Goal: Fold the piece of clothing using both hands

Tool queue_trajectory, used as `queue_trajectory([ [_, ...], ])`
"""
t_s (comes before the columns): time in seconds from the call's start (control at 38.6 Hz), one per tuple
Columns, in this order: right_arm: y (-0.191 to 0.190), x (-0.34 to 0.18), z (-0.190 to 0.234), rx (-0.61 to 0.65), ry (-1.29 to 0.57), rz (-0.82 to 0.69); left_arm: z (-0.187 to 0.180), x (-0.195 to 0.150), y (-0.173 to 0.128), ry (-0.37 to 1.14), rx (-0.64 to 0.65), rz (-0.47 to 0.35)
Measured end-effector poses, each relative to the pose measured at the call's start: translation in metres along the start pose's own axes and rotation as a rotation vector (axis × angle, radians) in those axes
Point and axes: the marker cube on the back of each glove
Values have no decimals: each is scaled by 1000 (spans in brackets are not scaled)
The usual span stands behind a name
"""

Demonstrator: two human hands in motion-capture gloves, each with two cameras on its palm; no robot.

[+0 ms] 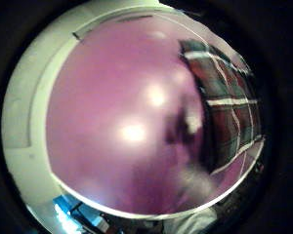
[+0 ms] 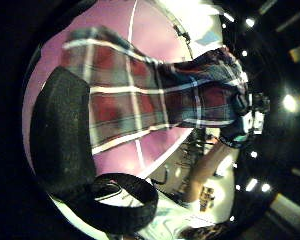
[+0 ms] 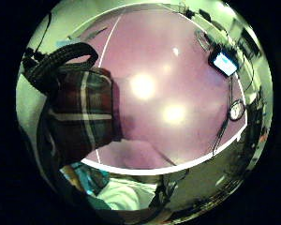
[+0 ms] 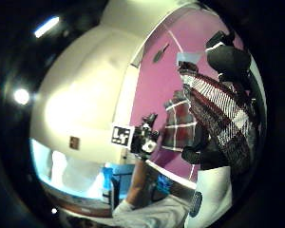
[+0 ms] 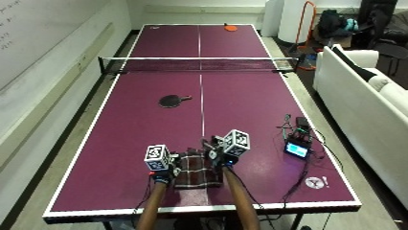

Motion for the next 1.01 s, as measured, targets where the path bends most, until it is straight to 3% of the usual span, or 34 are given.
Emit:
queue_trajectory([
  [0.13, -9, -43, 64, -64, 131, -80, 18, -40, -6, -39, 6, -27],
  [0.28, 86, -151, 77, -326, 315, -121, 12, -78, 23, 7, 11, -73],
  [0.49, 110, -149, 77, -480, 166, -249, 2, -91, 30, -12, 10, -106],
  [0.57, 108, -134, 61, -462, 17, -355, 1, -80, 28, -5, -5, -84],
  [0.7, 114, -98, 27, -493, -90, -330, 4, -50, 27, -23, -88, -32],
  [0.8, 119, -69, -7, -468, 85, -224, 12, -28, 25, -109, -125, -1],
  [1.01, 81, -2, -44, -171, 578, -100, 8, 19, 29, -198, -93, 81],
])
